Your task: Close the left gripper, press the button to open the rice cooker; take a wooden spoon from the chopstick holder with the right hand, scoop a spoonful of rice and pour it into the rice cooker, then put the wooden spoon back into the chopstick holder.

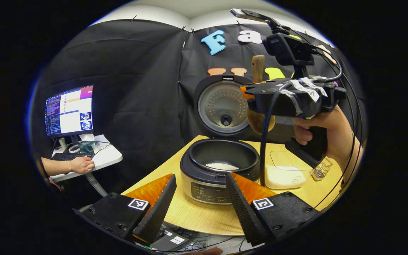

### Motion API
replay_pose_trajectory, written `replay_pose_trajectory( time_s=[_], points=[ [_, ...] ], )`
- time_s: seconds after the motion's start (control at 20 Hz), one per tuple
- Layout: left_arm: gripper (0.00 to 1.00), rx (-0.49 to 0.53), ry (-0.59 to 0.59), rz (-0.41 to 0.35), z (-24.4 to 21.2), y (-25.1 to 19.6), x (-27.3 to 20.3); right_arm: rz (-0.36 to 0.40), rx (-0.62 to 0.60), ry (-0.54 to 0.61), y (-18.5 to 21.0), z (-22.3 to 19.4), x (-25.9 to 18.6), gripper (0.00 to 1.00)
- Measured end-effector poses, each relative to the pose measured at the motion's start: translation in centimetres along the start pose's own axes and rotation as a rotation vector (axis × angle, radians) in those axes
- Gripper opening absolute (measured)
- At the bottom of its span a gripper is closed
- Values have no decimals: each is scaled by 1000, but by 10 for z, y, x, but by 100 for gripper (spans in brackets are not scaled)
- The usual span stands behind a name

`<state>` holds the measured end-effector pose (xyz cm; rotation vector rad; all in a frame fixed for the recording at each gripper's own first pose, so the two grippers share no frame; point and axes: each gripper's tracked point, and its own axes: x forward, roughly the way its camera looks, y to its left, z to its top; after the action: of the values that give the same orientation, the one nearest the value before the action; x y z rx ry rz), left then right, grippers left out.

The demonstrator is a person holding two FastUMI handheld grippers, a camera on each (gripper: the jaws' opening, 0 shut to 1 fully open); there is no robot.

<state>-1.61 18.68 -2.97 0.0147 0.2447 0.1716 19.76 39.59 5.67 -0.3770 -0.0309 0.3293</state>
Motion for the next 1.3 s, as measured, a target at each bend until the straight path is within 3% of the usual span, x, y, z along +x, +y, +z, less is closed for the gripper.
replay_pose_trajectory(
  time_s=[0.2,0.55,1.1,1.3],
  points=[
    [91,2,-1,-31,0,-11,1,-47,48,40,-35,-14,-6,10],
    [91,35,-14,-58,4,-28,-1,-176,78,70,-132,-41,-26,10],
    [91,29,0,-62,1,-31,3,-426,110,174,-304,-131,-94,11],
    [91,15,-19,-61,6,-32,1,-512,171,213,-349,-172,-115,10]
  ],
)
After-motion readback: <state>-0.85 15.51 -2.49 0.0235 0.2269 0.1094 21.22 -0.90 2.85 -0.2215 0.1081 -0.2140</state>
